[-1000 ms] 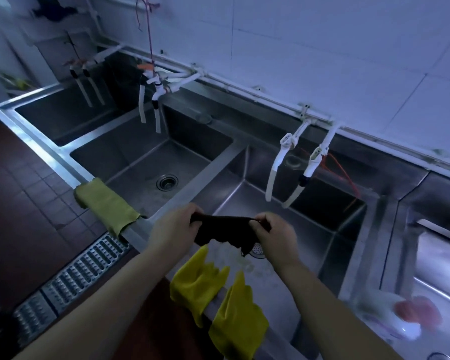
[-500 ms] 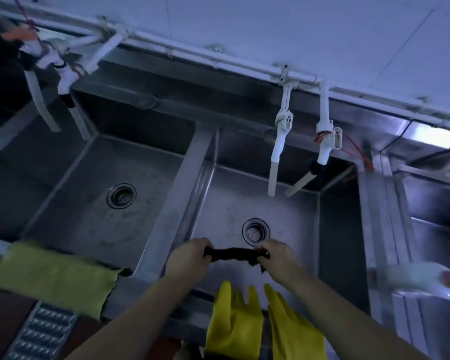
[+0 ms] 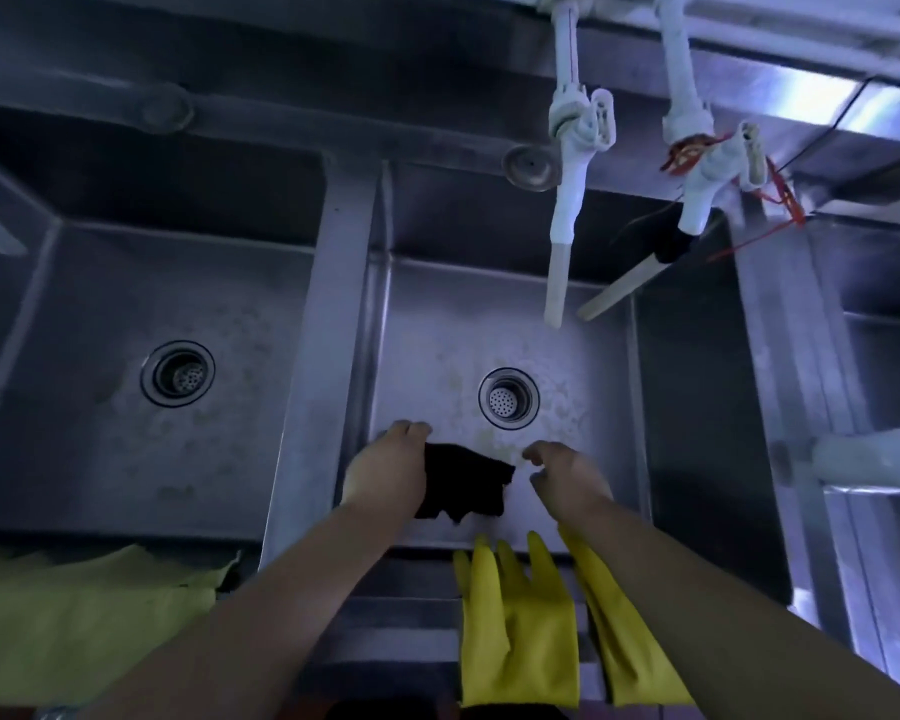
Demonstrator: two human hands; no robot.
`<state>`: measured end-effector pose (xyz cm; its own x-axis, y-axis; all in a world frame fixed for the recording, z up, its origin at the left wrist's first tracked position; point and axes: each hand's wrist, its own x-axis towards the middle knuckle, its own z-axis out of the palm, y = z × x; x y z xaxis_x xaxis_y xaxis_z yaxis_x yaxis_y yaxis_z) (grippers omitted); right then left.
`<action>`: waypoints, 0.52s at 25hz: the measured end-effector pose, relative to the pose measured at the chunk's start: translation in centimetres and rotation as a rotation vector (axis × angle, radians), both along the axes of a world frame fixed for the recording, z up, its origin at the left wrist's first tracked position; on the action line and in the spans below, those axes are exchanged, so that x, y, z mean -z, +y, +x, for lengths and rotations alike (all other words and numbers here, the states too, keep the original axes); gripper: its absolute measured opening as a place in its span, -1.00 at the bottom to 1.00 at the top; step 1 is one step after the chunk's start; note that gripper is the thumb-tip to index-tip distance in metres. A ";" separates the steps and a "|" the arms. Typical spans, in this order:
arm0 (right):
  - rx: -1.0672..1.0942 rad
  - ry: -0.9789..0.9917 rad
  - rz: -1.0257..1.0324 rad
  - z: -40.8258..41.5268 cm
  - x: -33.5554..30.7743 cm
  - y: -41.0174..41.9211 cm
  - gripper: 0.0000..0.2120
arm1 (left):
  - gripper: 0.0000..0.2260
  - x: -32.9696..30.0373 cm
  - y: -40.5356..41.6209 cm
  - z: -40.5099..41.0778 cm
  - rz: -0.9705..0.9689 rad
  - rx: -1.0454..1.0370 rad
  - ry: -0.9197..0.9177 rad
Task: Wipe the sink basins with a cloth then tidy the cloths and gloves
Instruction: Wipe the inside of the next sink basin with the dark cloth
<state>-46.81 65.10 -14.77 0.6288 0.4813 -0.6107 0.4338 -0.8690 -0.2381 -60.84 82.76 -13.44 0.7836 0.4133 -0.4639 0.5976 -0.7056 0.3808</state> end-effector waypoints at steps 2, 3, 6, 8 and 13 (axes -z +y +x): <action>-0.055 0.024 -0.014 0.7 1.2 0.0 -0.68 | -0.61 -0.7 1.8 1.0 0.060 0.023 -0.092; -0.103 0.032 -0.044 1.0 1.8 0.1 -0.68 | -0.65 -1.1 2.8 1.6 0.118 0.062 -0.160; -0.295 0.068 -0.083 1.5 4.2 1.2 -0.67 | -0.77 -2.1 6.1 3.7 0.381 0.268 -0.292; -0.482 0.123 -0.078 1.6 6.1 2.3 -0.68 | -0.85 -2.1 8.1 5.2 0.494 0.374 -0.275; -1.099 0.111 0.047 0.4 12.6 5.2 -0.56 | -0.86 -0.3 10.5 6.6 0.556 0.371 -0.061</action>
